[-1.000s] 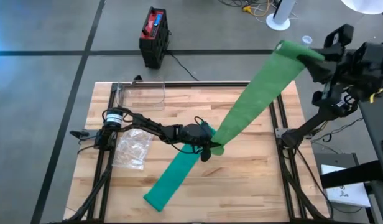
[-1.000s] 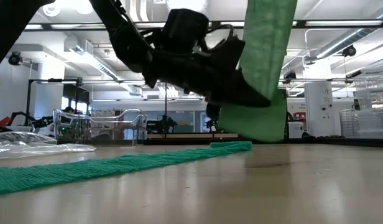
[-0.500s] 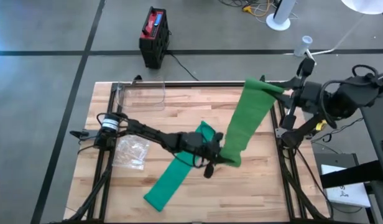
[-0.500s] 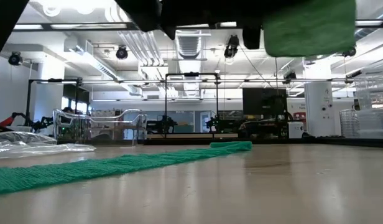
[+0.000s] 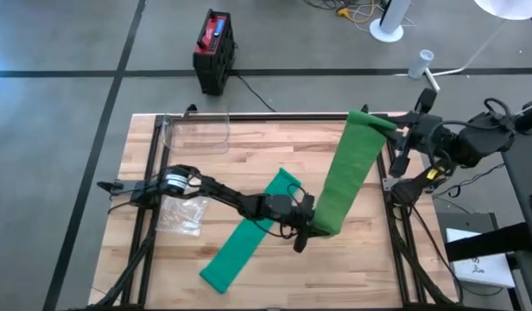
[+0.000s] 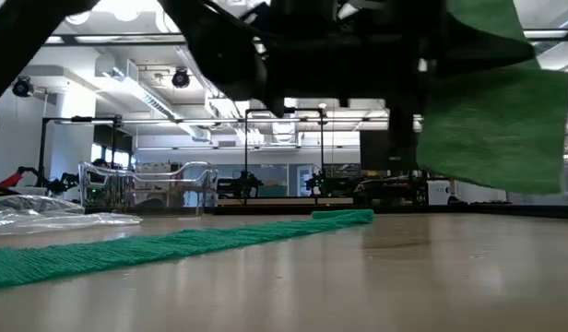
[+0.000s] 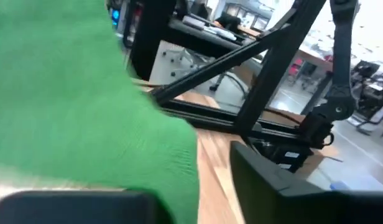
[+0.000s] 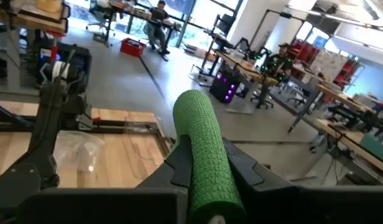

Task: Roll bandage
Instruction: Roll the green bandage

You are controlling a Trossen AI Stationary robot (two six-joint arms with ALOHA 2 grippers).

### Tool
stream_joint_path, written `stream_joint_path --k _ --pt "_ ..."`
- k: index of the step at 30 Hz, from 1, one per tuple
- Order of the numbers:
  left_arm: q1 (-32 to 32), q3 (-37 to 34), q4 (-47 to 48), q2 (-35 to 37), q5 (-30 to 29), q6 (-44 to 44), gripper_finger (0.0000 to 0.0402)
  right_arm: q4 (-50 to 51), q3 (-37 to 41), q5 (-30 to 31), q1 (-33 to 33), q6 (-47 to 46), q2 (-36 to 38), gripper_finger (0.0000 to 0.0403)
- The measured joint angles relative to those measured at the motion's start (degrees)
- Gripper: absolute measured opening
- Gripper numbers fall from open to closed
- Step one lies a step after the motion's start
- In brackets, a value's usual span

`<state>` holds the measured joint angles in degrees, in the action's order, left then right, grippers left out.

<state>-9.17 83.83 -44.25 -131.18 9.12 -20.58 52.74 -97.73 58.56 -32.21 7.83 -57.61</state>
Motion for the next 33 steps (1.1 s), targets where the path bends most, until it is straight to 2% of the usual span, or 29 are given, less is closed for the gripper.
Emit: stream_joint_path --k 4,9,13,17,24,33 --pt "1.5 3.6 9.1 0.0 1.8 1.3 0.0174 -1.6 6.4 0.1 0.0 -0.4 2.9 0.0038" --pt "3.2 5.6 20.0 0.7 2.0 8.8 0.0256 -2.6 14.5 0.0 0.0 -3.5 7.0 0.0038" --pt "5.3 5.0 23.0 0.7 2.0 9.8 0.0312 -4.2 19.3 0.1 0.0 -4.8 9.3 0.0038" --pt "7.1 3.4 23.3 0.1 1.9 6.9 0.0355 -6.1 22.7 0.0 0.0 -4.4 11.0 0.0038" --pt "8.7 3.1 25.2 0.1 2.0 9.7 0.0390 -6.9 24.6 0.2 0.0 -4.4 11.5 0.0038" --pt "12.9 3.1 27.9 0.2 0.3 12.6 0.0377 -7.3 26.4 2.1 0.0 -4.9 11.5 0.0038"
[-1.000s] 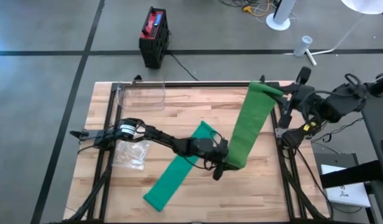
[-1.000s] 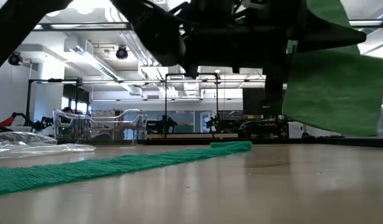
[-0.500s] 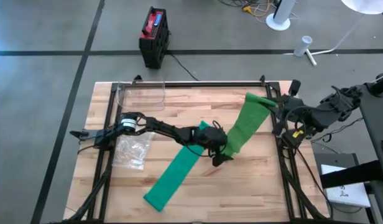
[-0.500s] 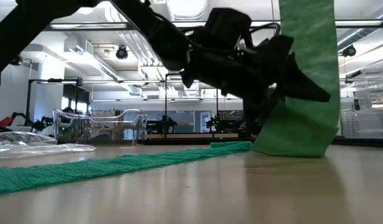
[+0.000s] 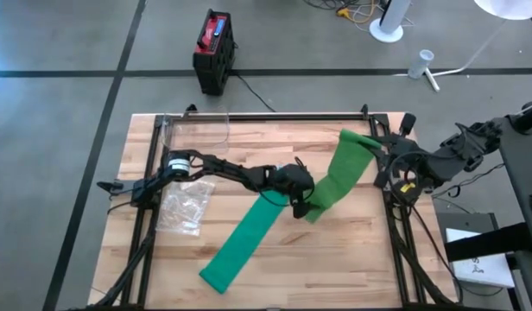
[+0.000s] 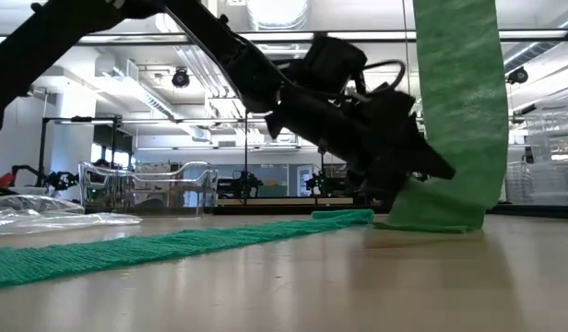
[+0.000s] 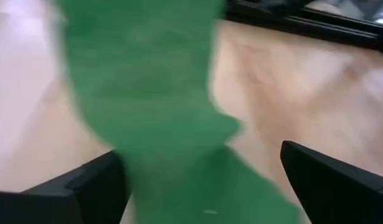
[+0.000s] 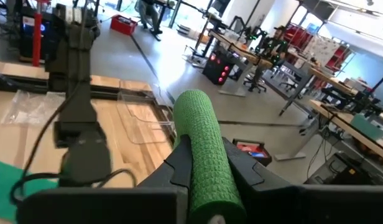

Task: Roll bandage
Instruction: Roll the green bandage

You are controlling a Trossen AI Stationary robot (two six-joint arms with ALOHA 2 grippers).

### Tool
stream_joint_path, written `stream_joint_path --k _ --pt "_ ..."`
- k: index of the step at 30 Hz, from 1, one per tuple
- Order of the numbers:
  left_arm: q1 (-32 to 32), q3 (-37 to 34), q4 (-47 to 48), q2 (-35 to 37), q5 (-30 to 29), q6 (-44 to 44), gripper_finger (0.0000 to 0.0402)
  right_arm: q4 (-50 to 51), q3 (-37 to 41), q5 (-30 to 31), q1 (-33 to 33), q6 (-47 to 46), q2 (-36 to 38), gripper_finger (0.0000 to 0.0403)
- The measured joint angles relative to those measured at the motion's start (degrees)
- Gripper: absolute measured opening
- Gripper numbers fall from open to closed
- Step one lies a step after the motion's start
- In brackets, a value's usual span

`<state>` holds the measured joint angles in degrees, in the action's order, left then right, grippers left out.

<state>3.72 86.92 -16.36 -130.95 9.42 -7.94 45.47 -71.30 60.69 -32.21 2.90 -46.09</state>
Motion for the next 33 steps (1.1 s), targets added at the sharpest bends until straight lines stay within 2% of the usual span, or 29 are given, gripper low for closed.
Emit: stream_joint_path --k 4,10,16,22,28,31,33 --pt "2.2 0.0 -3.1 0.0 -4.0 2.1 0.0367 -0.3 0.6 0.0 0.0 -1.1 -0.4 0.0038" --pt "6.5 0.0 -2.8 0.4 -3.8 3.4 0.0357 -0.4 1.3 1.1 0.0 -0.7 -1.0 0.0038" --pt "9.7 -0.1 -7.4 4.5 4.0 4.4 0.0352 -0.4 4.5 4.3 0.0 0.8 -0.4 0.0038" --pt "10.2 -0.1 -8.2 12.2 8.9 13.9 0.0357 -1.7 10.2 7.7 0.0 1.8 -0.1 0.0038" --pt "11.8 0.0 -7.1 20.8 12.7 26.2 0.0357 -10.4 15.0 13.6 0.0 13.0 -1.0 0.0038" --pt "13.8 0.4 -6.7 24.1 15.2 28.1 0.0352 -16.0 16.3 14.3 0.0 17.4 -1.3 0.0038" --pt "15.5 0.8 -6.4 25.9 19.4 27.4 0.0350 -18.8 16.6 14.0 0.0 19.5 -0.7 0.0038"
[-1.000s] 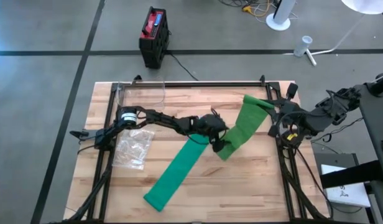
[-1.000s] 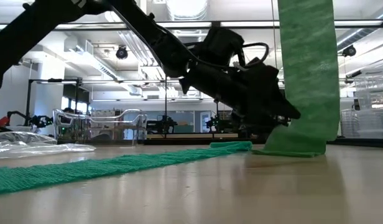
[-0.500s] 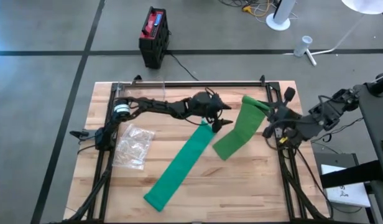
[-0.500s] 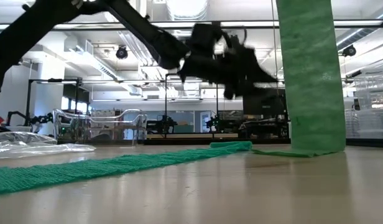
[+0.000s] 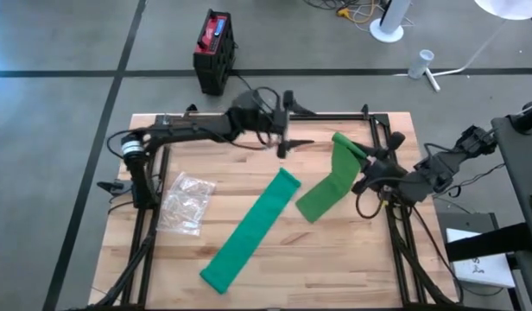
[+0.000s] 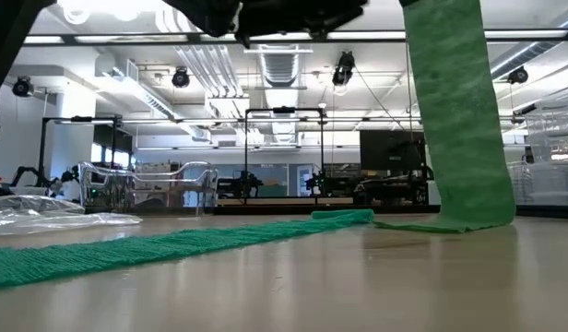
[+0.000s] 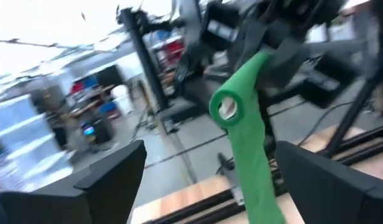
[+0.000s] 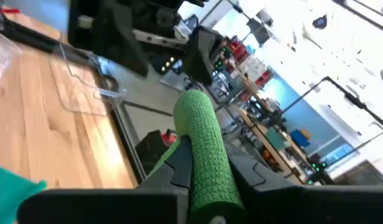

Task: Roll bandage
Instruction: Roll the green bandage

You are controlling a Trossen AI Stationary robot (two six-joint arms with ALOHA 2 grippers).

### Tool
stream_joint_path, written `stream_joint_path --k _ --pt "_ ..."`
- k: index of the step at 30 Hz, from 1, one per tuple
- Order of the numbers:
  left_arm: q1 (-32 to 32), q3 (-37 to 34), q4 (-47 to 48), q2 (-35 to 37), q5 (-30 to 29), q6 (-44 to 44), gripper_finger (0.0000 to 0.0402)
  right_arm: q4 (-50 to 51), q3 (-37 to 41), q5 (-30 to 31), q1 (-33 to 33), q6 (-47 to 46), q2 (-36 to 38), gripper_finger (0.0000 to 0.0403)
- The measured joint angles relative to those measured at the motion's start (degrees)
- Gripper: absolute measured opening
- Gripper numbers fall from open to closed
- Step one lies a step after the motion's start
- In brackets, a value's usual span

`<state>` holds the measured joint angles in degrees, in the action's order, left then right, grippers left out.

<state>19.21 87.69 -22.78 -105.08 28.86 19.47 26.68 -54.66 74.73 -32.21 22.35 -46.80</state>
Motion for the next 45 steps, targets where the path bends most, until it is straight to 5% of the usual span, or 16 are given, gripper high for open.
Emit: stream_joint_path --k 4,13,19,26,30,38,45 --pt "1.5 1.5 0.4 0.2 7.2 -1.0 0.0352 -4.1 0.1 -3.4 1.2 2.7 0.7 0.0038" --pt "2.1 1.0 15.2 1.2 7.3 5.1 0.0345 -8.1 -7.7 -8.4 5.5 13.4 2.5 0.0038" --pt "2.1 0.4 20.7 7.2 5.2 5.4 0.0336 -12.8 -17.1 -25.9 5.4 16.1 2.0 0.0038" --pt "1.4 -0.7 24.3 14.5 2.0 0.4 0.0325 -12.6 -24.9 -53.1 5.3 1.2 -3.5 0.0038" --pt "0.2 -0.9 26.6 16.4 1.6 -3.4 0.0315 -12.3 -27.6 -60.6 3.6 -5.5 -8.4 0.0038" --pt "-4.9 -0.9 27.5 20.2 1.6 -8.7 0.0296 -12.0 -34.5 -59.6 -7.8 -10.8 -20.1 0.0038" --pt "-8.4 -0.9 27.4 23.4 1.6 -10.0 0.0280 -5.2 -50.0 -33.1 -23.9 -3.0 -28.9 0.0038"
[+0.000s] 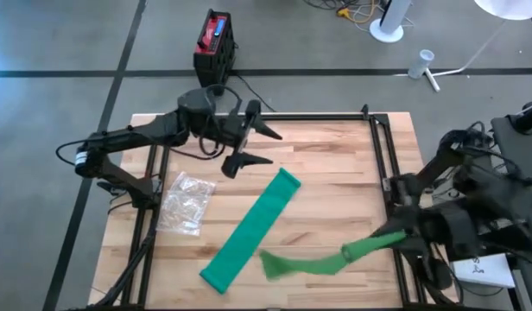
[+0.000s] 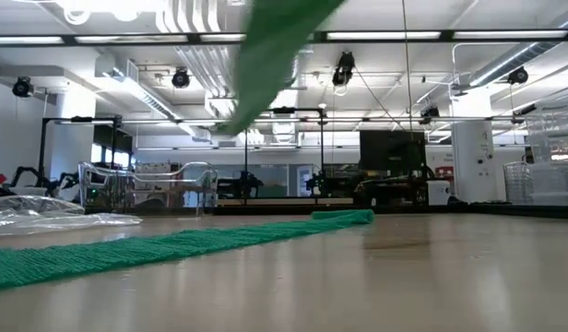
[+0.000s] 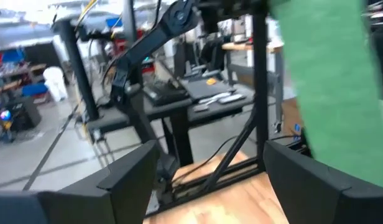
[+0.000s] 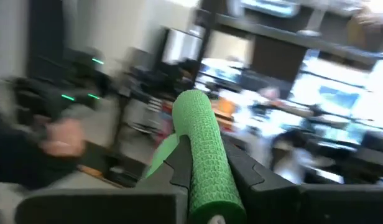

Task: Roll bandage
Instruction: Roll the green bandage

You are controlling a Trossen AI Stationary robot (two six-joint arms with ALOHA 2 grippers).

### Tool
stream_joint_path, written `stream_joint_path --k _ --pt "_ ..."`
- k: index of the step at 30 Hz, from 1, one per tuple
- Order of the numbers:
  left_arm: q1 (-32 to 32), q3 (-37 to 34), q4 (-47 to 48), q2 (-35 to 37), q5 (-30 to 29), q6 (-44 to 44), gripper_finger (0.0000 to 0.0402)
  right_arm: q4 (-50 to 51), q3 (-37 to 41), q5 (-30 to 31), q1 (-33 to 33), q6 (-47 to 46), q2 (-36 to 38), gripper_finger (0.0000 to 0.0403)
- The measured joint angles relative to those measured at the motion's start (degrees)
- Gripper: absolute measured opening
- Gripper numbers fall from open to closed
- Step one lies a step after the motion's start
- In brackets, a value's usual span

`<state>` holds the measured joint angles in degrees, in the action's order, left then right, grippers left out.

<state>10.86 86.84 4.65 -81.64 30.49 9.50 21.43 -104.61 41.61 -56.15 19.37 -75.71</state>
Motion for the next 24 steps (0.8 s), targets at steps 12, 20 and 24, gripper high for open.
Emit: stream_joint_path --k 12,20,24 --pt "-0.6 0.0 0.6 -1.2 -5.3 -1.0 0.0257 32.5 -4.4 24.0 -2.1 -20.1 -3.1 0.0038" --pt "-0.9 0.0 1.0 -5.1 -5.7 -1.0 0.0260 46.3 14.2 34.7 -2.1 -39.4 6.2 0.0039" --pt "-1.1 0.0 1.2 -6.7 -7.4 0.0 0.0259 46.8 24.9 36.2 -2.0 -44.8 10.4 0.0039"
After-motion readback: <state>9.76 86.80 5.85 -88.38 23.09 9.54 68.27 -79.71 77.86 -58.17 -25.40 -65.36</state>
